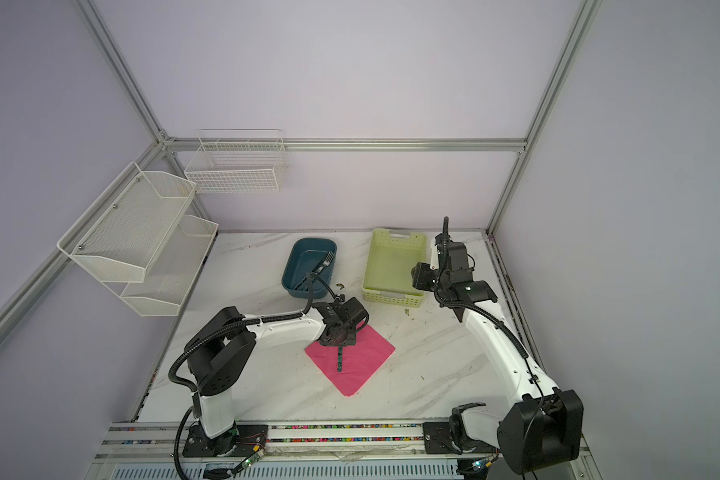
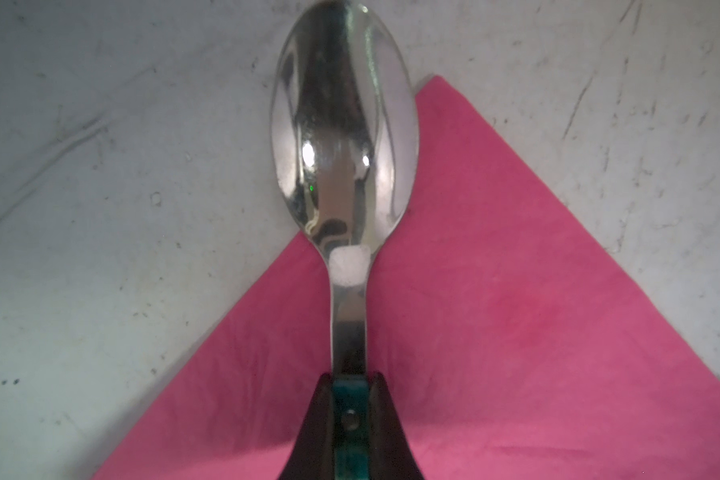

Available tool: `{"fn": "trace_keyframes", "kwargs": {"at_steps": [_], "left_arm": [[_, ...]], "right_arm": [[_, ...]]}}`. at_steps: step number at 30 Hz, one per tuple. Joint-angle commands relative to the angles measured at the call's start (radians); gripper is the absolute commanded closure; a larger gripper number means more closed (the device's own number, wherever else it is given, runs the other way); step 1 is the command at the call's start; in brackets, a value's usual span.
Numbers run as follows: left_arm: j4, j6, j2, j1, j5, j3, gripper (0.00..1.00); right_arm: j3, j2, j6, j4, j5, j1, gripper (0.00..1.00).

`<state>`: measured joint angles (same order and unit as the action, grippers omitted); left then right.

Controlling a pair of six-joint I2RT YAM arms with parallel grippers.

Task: Place the utensils on the paper napkin and roll it up

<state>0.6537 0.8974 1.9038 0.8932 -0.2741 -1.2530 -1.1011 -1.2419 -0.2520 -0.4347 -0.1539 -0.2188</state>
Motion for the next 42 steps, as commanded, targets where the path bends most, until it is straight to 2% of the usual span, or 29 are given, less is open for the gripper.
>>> {"fn": "trace_keyframes", "kwargs": {"at_steps": [1,14,25,42], "left_arm": [[-0.021,-0.005,-0.011,0.007,0.007,-0.046,0.92],[-0.022,0.001,-0.003,0.01,0.007,-0.036,0.89],[-0.012,0.011,-0.003,0.01,-0.003,-0.036,0.81],[0.019,0.02,0.004,0.01,-0.023,-0.046,0.84]], "right_arm": [[0.012,0.02,0.014,-0.018,0.002,0.003,0.5],[0.017,0.021,0.014,-0.016,0.003,0.002,0.49],[0.013,0.018,0.013,-0.018,0.004,0.004,0.48],[0.0,0.013,0.011,-0.021,0.004,0.003,0.48]]}}
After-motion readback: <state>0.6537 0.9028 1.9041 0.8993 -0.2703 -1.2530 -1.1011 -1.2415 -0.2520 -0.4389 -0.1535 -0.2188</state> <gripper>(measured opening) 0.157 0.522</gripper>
